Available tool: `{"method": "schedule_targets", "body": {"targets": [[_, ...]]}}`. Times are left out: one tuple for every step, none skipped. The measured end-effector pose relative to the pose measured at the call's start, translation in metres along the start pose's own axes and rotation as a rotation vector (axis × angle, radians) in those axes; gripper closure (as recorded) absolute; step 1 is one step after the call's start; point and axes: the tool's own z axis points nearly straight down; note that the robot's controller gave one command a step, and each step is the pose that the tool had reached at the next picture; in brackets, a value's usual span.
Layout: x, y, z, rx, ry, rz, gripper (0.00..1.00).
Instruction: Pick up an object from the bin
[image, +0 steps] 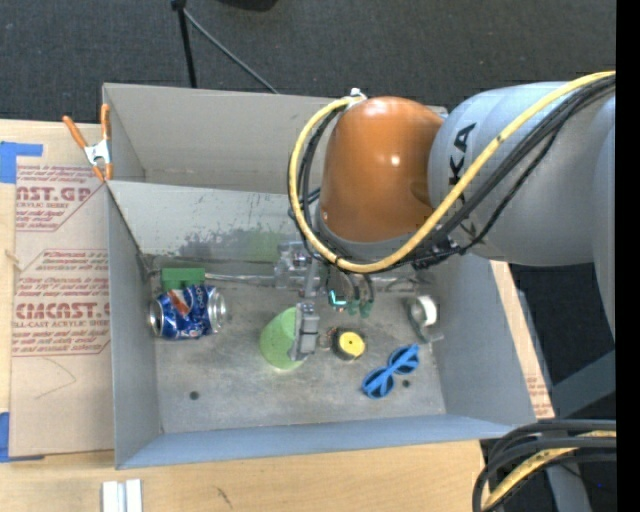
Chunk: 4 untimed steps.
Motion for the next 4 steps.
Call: {"method": "schedule_targets", "body": {"targets": [[-0.020, -0.045, 0.146, 0.002, -0.004, -0.479, 0.00], [-0.022, -0.044, 0.142, 0.001, -0.013, -0.477, 1.00], [-0.038, -0.025, 0.043, 0.003, -0.017, -0.478, 1.00], [-0.041, -0.030, -0.080, 0.004, -0.019, -0.474, 1.00]]}}
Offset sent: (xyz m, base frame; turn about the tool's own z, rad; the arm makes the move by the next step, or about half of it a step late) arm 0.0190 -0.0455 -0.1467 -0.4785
